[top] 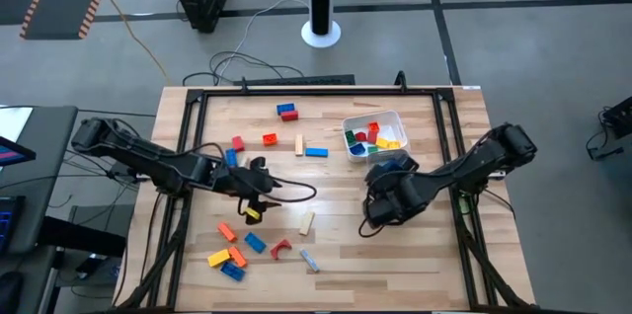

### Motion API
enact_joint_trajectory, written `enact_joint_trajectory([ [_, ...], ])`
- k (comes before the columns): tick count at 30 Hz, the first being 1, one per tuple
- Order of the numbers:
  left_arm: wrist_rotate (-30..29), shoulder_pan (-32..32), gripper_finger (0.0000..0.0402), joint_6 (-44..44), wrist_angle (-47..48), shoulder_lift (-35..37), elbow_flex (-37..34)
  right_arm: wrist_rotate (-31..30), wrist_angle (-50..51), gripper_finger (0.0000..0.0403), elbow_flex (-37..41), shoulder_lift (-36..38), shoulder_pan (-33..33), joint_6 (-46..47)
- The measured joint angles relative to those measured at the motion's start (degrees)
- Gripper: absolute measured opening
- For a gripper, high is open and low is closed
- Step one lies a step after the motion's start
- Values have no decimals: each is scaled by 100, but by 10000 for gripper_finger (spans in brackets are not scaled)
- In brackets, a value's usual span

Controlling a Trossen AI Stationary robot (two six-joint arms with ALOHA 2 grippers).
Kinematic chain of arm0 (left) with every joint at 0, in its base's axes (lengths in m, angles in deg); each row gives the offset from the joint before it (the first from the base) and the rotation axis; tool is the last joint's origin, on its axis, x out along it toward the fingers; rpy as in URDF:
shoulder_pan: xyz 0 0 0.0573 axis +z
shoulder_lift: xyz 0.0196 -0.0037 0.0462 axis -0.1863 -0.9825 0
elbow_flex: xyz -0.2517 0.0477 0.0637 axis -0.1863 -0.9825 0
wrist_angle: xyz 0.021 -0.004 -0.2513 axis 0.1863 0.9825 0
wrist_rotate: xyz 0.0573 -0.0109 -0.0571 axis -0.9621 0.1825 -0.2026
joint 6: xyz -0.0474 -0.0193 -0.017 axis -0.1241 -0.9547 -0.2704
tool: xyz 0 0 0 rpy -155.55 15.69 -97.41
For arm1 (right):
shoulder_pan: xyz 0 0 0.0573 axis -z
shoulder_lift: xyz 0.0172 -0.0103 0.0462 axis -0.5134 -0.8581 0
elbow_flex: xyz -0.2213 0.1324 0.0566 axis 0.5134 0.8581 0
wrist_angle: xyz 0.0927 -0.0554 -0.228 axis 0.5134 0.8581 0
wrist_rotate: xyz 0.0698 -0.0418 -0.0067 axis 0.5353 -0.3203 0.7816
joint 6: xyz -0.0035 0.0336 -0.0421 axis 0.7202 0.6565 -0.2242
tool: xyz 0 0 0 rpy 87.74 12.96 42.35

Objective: Sort blocks by size
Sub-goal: Put the large red wooden block into the gray bin, then put the large brown wooden block into the gray bin

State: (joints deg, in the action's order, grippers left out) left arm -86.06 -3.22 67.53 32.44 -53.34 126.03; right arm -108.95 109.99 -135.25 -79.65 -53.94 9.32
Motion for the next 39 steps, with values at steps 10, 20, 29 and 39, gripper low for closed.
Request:
enact_joint_trajectory([
  [10,-807,-544,245,86,-776,0,-12,232,-1031,268,-119,-95,254,-715],
  [20,-2058,-1443,245,-833,-676,-11,-312,1243,-5690,269,-72,-997,-173,-3759],
  [29,-3314,-2232,245,-1393,-495,-7,-375,1494,-5626,270,-1397,-2560,-767,-3202],
  [39,-3453,-2364,245,-1858,-485,-7,-375,1005,-5054,270,-2295,-3373,-984,-1992],
])
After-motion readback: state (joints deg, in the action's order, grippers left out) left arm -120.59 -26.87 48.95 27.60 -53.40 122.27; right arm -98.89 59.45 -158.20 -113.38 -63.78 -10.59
